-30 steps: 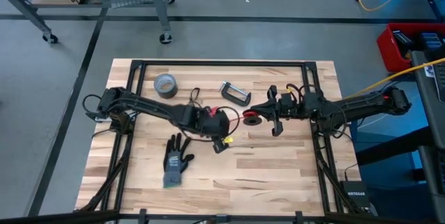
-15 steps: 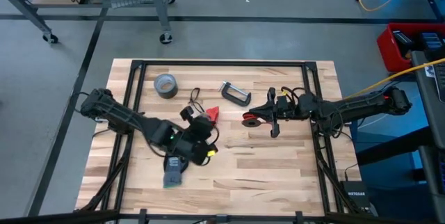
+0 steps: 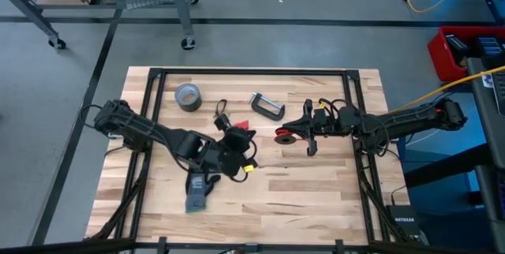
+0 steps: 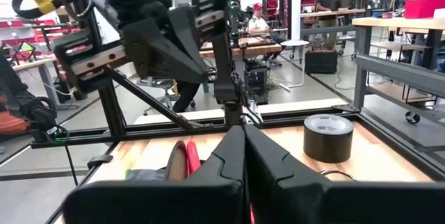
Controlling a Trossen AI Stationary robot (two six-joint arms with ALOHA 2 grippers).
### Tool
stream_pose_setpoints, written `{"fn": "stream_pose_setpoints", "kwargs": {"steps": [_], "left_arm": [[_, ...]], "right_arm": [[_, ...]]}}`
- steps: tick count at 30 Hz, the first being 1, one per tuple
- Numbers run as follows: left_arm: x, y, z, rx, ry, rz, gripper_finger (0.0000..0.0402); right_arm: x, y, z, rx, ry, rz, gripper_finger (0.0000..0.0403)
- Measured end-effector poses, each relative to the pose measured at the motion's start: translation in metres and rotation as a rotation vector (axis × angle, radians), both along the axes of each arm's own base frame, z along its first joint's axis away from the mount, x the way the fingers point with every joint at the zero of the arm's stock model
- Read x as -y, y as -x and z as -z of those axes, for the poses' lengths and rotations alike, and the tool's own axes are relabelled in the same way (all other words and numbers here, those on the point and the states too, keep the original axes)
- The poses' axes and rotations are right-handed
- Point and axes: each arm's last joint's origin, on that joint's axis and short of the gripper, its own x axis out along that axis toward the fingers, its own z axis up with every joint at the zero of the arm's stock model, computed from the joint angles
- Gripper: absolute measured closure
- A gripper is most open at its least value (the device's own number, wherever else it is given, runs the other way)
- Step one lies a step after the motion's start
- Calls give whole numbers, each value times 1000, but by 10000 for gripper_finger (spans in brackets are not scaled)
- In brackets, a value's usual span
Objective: Coil cords
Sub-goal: Coil the red wire onto the spool
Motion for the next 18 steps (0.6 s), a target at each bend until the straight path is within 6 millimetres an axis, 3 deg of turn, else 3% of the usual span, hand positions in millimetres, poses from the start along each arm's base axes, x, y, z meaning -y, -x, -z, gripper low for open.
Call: {"fn": "stream_pose_setpoints", "kwargs": {"steps": [7, 18], "left_arm": [[-14, -13, -4, 2, 71, 132, 398], [-17, -44, -3, 60, 33, 426, 398]], "right_arm": [[0, 0, -1, 8, -1, 0, 398], [0, 0, -1, 11, -1, 0, 398]]}}
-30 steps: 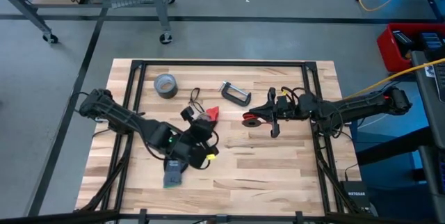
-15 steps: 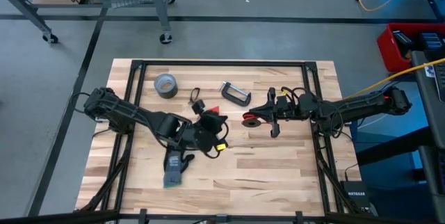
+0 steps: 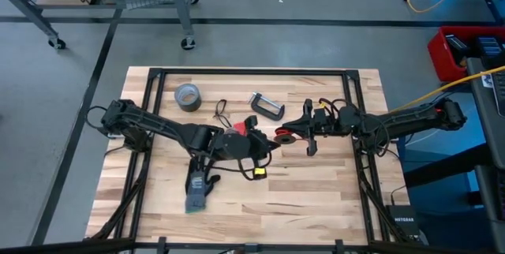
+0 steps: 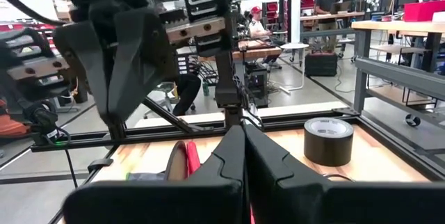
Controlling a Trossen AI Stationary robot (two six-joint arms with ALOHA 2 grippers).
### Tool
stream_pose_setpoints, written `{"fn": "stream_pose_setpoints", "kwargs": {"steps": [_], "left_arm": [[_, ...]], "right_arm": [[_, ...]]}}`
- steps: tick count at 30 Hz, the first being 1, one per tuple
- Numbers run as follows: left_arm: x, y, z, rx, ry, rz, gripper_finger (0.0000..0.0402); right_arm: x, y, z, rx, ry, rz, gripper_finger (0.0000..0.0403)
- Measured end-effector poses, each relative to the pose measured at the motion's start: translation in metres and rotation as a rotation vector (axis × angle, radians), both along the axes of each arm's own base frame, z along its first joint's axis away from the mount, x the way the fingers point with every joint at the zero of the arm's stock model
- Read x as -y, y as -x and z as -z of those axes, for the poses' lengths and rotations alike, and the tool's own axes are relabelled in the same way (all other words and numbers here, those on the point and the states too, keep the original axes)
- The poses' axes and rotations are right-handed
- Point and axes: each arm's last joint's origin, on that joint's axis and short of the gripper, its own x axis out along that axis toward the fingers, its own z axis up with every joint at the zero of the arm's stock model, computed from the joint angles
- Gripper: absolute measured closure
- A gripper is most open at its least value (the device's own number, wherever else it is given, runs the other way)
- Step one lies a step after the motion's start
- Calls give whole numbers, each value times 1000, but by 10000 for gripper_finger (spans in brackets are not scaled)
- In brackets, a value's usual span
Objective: Coil cords
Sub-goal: Coil the red wire onto the spool
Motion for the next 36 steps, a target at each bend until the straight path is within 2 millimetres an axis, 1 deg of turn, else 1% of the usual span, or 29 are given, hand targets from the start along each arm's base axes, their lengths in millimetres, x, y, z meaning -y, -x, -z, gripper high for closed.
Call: {"fn": "stream_pose_setpoints", "kwargs": {"steps": [5, 8, 10, 12, 14, 17, 19, 21, 25, 32, 36], "left_arm": [[-10, -7, -1, 46, -4, -23, 398], [-13, -10, 3, 21, -39, -14, 397], [-15, -12, 7, 2, -49, -1, 389], [-16, -16, 11, 2, -38, 6, 371], [-17, -20, 16, -6, -32, -3, 343], [-18, -25, 18, 21, -37, -5, 299], [-17, -28, 16, 58, -56, 8, 279], [-17, -29, 12, 100, -64, 12, 268], [-16, -30, 8, 139, -68, 16, 266], [-13, -31, 5, 166, -58, 117, 292], [-11, -39, 12, 187, -95, 142, 300]], "right_arm": [[0, 0, 0, 0, -5, 0, 398], [0, 0, 0, 1, -7, 0, 398], [0, 0, 0, 4, -7, 0, 398], [0, 0, 0, 4, -8, -1, 398], [0, 0, 0, 3, -8, -1, 398], [0, 0, 0, 1, -8, 4, 398], [0, 0, 0, 2, -8, 3, 398], [0, 0, 0, 2, -8, -1, 398], [0, 0, 0, 3, -8, -2, 398], [0, 0, -1, 9, -8, -2, 398], [0, 0, -1, 12, -8, -2, 398]]}}
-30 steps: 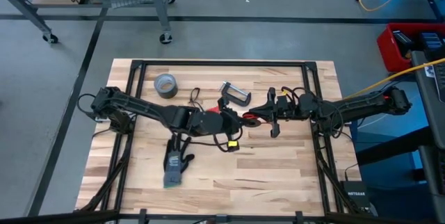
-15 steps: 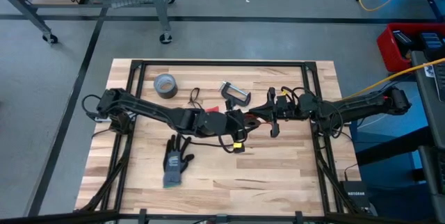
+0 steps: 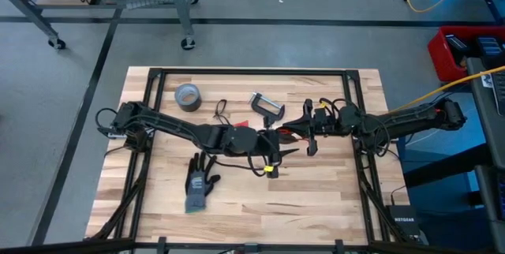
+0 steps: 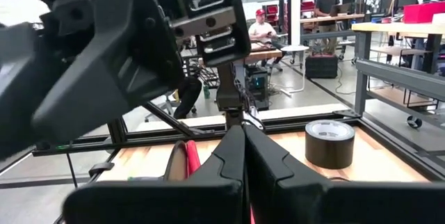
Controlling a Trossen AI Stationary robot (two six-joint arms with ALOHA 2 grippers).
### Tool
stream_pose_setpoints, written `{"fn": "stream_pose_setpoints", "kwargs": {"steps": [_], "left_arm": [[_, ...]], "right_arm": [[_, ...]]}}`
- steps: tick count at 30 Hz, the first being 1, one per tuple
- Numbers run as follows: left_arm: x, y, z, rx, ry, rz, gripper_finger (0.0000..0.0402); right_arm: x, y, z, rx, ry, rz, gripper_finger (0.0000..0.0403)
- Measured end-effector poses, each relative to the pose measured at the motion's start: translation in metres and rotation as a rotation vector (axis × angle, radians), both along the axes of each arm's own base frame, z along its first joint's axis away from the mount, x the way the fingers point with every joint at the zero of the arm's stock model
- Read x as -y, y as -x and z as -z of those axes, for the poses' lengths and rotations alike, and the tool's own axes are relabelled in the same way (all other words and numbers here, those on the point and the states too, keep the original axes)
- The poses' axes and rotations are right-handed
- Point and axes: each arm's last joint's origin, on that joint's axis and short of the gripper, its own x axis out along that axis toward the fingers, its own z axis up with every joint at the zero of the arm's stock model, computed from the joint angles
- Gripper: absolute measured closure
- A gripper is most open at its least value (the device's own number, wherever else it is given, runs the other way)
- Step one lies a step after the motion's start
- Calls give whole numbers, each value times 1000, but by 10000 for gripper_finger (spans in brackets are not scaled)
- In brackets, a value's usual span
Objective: Coil cords
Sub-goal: Coil the red wire onto the spool
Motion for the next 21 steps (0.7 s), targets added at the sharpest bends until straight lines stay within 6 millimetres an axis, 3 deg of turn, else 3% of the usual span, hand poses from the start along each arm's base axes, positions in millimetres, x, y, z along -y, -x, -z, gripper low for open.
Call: {"fn": "stream_pose_setpoints", "kwargs": {"steps": [6, 21], "left_arm": [[1, -9, 10, 10, -78, 14, 299], [-4, -11, 8, 49, -63, -3, 306]], "right_arm": [[0, 0, 0, 5, 0, 0, 398], [0, -6, -1, 60, -21, -1, 398]]}}
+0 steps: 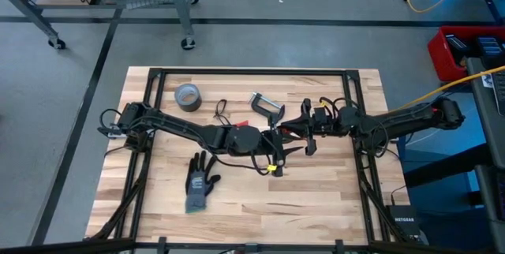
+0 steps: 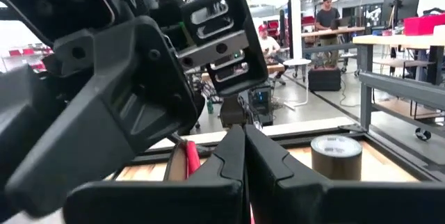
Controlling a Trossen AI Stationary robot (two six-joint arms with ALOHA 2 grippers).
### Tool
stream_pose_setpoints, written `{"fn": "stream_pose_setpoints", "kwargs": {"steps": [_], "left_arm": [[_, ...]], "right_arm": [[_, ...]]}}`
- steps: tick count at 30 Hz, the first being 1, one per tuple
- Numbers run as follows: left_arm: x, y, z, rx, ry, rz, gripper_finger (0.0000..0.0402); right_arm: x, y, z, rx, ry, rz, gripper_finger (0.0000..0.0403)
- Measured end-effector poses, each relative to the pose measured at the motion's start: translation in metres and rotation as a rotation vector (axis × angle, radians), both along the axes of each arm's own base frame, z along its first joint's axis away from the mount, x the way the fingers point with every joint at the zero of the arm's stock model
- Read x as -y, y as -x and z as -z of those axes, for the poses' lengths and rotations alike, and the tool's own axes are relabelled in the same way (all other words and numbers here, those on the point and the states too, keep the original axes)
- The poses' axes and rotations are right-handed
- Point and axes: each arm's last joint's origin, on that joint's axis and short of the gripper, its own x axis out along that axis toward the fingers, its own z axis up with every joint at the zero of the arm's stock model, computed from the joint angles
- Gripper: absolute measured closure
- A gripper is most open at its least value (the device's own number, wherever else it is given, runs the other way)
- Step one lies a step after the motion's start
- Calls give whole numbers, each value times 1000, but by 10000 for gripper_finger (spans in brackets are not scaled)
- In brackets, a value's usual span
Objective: Coil cords
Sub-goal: Coil the red wire onto the spool
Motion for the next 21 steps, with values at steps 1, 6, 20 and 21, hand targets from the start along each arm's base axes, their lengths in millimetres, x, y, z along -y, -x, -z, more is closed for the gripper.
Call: {"fn": "stream_pose_setpoints", "kwargs": {"steps": [1, 6, 20, 21], "left_arm": [[0, 0, 0, -1, 0, 0, 307], [0, 0, 0, 0, 0, 0, 307], [0, 0, 0, -3, 0, 0, 307], [0, 0, 0, -3, 0, 0, 307]], "right_arm": [[0, -1, 1, -4, 0, 0, 398], [0, -6, 3, 19, -3, 0, 398], [-1, -8, 2, 54, -28, -6, 398], [-1, -8, 2, 54, -28, -5, 398]]}}
